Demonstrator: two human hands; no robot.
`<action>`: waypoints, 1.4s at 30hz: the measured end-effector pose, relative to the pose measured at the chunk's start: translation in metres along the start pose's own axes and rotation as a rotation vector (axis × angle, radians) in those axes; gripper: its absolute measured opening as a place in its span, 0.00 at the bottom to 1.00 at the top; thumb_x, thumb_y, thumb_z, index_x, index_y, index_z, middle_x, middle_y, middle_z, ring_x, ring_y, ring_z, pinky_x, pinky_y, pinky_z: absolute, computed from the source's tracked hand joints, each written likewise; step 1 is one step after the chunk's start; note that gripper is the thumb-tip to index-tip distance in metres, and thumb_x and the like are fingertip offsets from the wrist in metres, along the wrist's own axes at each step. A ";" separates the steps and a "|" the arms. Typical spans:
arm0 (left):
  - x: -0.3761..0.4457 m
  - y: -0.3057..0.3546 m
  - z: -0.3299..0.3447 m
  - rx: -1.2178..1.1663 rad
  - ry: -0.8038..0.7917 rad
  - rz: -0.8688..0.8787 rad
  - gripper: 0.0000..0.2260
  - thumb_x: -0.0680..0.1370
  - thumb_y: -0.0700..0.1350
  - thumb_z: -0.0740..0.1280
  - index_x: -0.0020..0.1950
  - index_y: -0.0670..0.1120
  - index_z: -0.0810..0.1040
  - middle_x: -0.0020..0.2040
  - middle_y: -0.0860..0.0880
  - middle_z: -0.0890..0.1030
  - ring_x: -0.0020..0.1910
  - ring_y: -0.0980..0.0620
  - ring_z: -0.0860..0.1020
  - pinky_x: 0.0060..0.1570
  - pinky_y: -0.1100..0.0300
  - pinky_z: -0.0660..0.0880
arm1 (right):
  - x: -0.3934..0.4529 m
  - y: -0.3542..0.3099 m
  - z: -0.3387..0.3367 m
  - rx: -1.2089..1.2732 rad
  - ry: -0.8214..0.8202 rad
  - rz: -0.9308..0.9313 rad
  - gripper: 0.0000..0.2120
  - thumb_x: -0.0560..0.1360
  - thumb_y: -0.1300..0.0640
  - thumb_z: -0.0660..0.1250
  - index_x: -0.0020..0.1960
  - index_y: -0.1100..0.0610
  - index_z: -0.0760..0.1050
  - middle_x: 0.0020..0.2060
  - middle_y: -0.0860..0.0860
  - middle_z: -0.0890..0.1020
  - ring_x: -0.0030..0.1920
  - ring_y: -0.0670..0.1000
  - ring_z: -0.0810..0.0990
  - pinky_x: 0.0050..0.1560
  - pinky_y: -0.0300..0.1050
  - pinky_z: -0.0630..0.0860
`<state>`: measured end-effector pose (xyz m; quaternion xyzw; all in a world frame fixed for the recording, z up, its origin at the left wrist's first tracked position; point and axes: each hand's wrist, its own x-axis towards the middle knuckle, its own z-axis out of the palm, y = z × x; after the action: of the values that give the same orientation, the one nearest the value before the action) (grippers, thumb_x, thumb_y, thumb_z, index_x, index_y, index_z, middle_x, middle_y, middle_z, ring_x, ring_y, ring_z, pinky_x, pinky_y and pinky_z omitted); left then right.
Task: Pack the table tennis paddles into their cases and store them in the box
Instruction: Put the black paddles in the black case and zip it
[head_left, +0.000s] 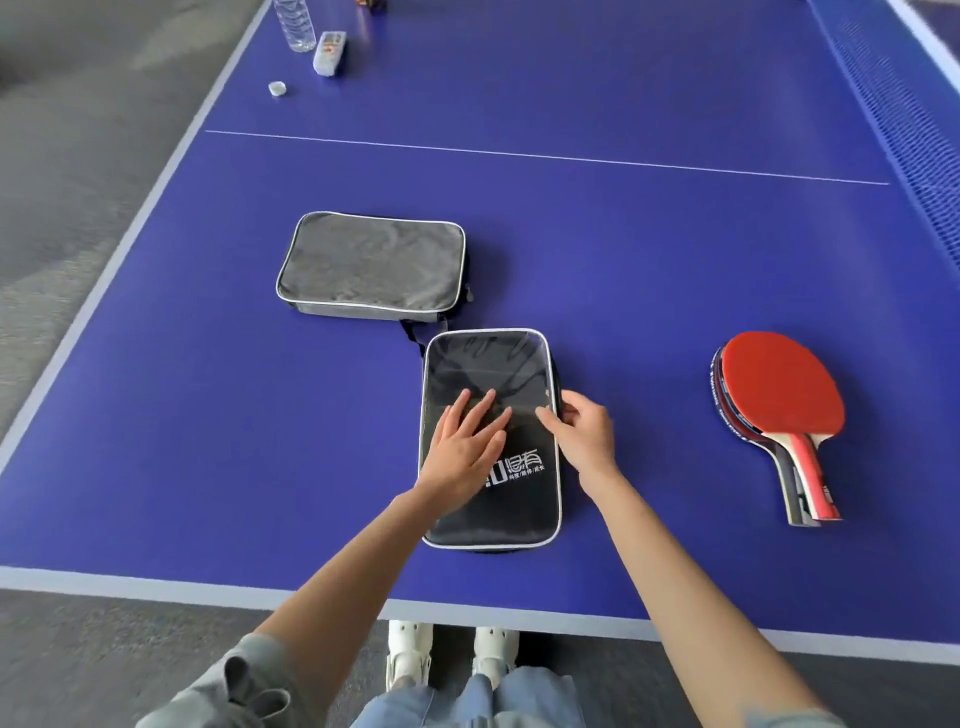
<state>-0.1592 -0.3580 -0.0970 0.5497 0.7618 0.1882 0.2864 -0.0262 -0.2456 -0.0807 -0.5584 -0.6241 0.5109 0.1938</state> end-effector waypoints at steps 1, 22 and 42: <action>-0.001 -0.001 0.004 0.093 0.007 0.025 0.21 0.83 0.53 0.49 0.76 0.57 0.55 0.78 0.56 0.47 0.76 0.51 0.38 0.74 0.55 0.37 | 0.000 0.001 0.002 -0.037 0.030 -0.014 0.11 0.71 0.60 0.72 0.53 0.57 0.79 0.45 0.54 0.83 0.48 0.55 0.82 0.53 0.54 0.78; -0.074 -0.035 -0.003 -0.922 0.316 -0.636 0.13 0.78 0.37 0.60 0.59 0.46 0.79 0.52 0.47 0.83 0.50 0.47 0.81 0.48 0.52 0.80 | 0.001 0.019 0.043 -0.979 -0.281 -0.772 0.23 0.81 0.45 0.48 0.75 0.43 0.53 0.77 0.45 0.54 0.77 0.48 0.49 0.77 0.51 0.48; -0.105 -0.053 0.001 -0.425 0.329 -0.386 0.03 0.71 0.35 0.72 0.42 0.42 0.85 0.36 0.46 0.83 0.34 0.49 0.78 0.40 0.57 0.78 | -0.012 0.019 0.047 -0.952 -0.220 -0.690 0.22 0.82 0.49 0.52 0.75 0.44 0.57 0.76 0.45 0.56 0.77 0.48 0.50 0.76 0.52 0.48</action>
<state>-0.1734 -0.4745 -0.1055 0.2854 0.8316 0.3714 0.2982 -0.0515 -0.2786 -0.1119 -0.2930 -0.9461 0.1373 0.0112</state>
